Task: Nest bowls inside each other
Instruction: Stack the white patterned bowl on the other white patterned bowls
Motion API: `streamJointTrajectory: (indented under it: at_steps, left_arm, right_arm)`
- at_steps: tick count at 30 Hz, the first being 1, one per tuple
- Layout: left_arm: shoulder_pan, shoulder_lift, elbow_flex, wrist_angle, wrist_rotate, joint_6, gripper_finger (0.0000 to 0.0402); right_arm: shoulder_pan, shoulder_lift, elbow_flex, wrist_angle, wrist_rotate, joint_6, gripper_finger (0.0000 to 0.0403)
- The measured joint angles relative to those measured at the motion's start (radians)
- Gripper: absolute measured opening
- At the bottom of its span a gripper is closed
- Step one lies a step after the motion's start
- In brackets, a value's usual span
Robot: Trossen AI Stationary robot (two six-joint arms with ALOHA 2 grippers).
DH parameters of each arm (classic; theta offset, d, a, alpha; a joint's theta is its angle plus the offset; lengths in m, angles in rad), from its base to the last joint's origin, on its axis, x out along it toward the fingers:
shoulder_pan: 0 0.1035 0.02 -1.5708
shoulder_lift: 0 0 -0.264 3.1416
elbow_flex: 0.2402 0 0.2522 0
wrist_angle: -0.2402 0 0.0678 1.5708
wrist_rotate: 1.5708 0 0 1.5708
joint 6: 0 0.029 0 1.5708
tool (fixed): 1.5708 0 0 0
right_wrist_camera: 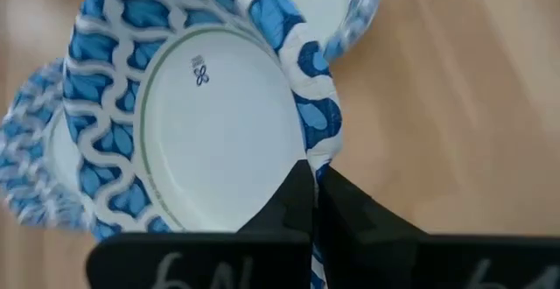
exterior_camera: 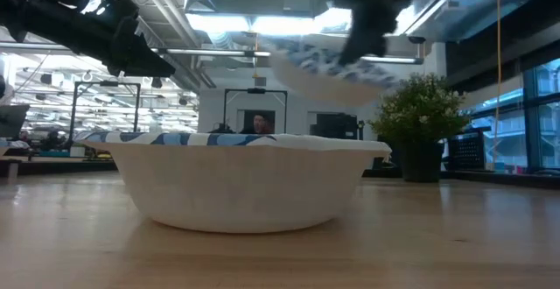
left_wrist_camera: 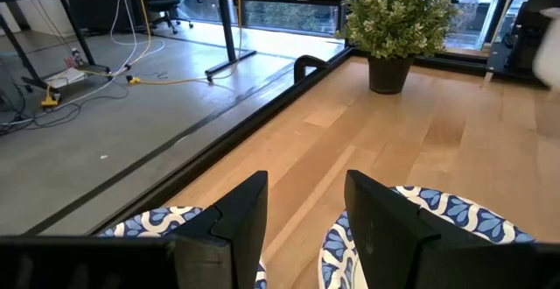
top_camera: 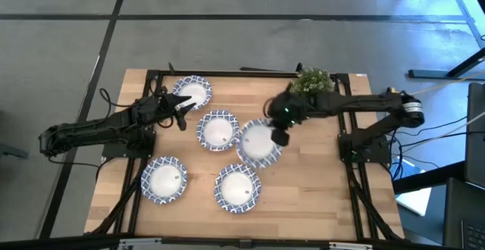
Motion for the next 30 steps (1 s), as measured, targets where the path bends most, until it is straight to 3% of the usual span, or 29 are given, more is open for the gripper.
streamJointTrajectory:
  at_steps: [6, 16, 30]
  left_arm:
    - [0.0, 0.0, 0.0, 0.0, -0.003, 0.014, 0.0149]
    - [0.0, 0.0, 0.0, 0.0, -0.004, 0.06, 0.0149]
    - [0.0, 0.0, 0.0, 0.004, -0.004, 0.061, 0.0149]
  right_arm:
    - [-0.074, 0.15, 0.108, 0.102, -0.011, -0.117, 0.0005]
    - [-0.133, 0.402, 0.32, 0.171, -0.194, -0.227, 0.0004]
    - [-0.183, 0.574, 0.455, 0.216, -0.285, -0.306, 0.0004]
